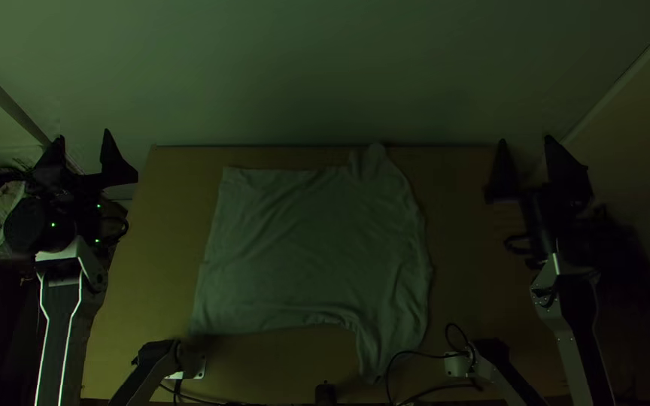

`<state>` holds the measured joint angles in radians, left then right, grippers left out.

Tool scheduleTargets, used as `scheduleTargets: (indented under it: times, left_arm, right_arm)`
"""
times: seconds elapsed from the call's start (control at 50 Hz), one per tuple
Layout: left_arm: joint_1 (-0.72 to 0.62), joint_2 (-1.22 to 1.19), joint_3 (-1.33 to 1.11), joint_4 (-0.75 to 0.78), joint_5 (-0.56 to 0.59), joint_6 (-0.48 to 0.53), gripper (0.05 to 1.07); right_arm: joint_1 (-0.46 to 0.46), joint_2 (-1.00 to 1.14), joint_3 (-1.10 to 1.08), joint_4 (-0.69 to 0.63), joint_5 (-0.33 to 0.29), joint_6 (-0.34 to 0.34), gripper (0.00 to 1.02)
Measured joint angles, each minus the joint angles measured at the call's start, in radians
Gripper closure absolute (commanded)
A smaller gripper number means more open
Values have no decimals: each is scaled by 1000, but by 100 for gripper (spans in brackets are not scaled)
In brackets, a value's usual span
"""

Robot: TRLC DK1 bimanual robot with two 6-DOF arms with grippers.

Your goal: Fold the t-shirt

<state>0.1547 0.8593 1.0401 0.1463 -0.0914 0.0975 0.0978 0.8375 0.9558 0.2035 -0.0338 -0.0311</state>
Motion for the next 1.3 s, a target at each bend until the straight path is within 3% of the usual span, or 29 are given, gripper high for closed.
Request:
scheduleTargets:
  times: [0.36, 0.54, 0.92, 1.3]
  left_arm:
    - [-66, 279, 220, -158, -23, -2, 9]
    - [-82, 439, 364, -240, -26, -39, 9]
    - [-94, 786, 660, -510, -26, -113, 9]
    - [-99, 961, 742, -544, 4, -150, 9]
  right_arm:
    - [31, 253, 164, -1, 0, 4, 4]
    - [50, 390, 298, -119, 4, 32, 4]
    - [78, 692, 534, -341, 8, 138, 4]
    - [92, 938, 678, -496, 12, 268, 4]
